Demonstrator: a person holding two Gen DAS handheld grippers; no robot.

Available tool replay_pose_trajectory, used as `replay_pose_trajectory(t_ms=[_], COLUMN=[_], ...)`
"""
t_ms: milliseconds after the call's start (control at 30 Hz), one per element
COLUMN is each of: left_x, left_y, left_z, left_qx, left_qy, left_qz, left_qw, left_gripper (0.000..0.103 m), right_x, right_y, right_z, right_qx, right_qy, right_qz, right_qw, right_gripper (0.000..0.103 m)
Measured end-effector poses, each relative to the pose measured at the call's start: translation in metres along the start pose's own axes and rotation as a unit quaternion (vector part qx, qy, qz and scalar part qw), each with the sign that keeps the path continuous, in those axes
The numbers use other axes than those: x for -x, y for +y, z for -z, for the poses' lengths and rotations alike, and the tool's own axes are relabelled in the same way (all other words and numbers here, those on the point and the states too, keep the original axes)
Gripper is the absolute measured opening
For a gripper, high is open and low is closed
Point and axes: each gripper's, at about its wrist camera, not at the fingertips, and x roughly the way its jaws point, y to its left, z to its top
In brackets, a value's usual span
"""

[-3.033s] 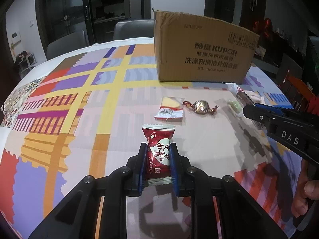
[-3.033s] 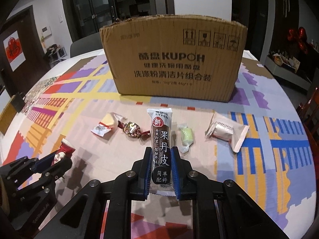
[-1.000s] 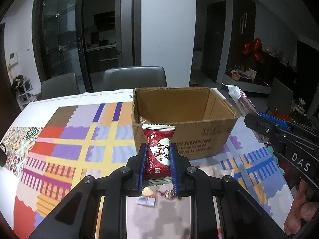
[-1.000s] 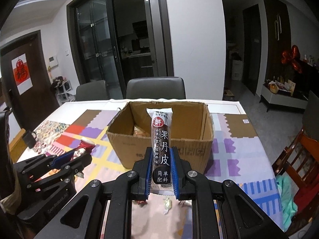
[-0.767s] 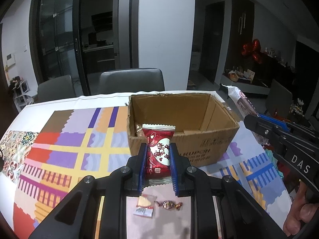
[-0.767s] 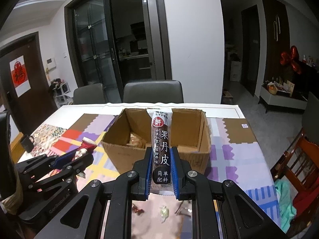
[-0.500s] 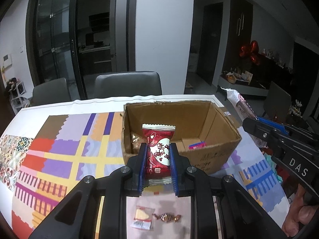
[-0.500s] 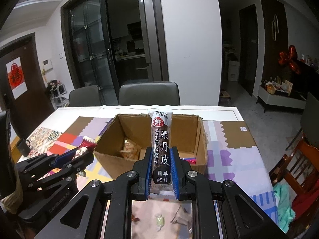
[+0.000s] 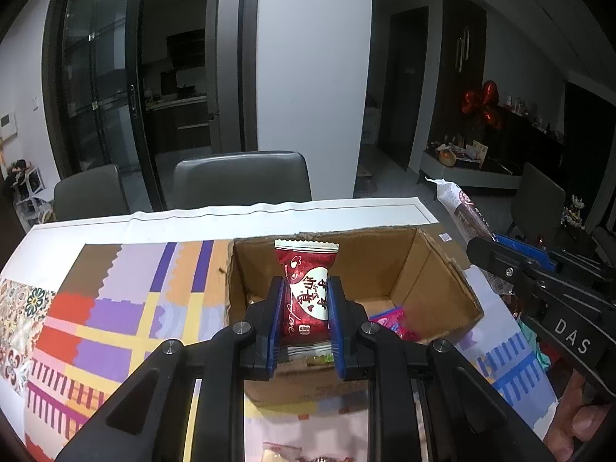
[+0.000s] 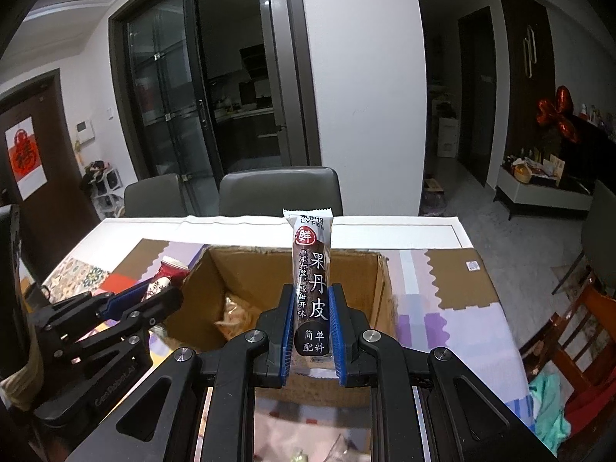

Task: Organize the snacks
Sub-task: 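Open both tools to drop the snacks into the box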

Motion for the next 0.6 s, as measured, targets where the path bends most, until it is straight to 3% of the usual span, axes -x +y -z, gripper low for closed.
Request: replay_pose_trajectory(t_ms=[600], left_x=[-0.042], left_y=[0.0], left_z=[-0.011], left_qx=[-0.001], left_qy=[0.011], left_qz=[-0.001], left_qw=[0.9999], left_gripper=[0.022], right_x=[-0.037], right_y=[-0.008], right_z=[-0.009], right_qx=[-0.001], right_qy=[0.013], right_qz=[0.005], right_qw=[1.0], right_gripper=[0.018])
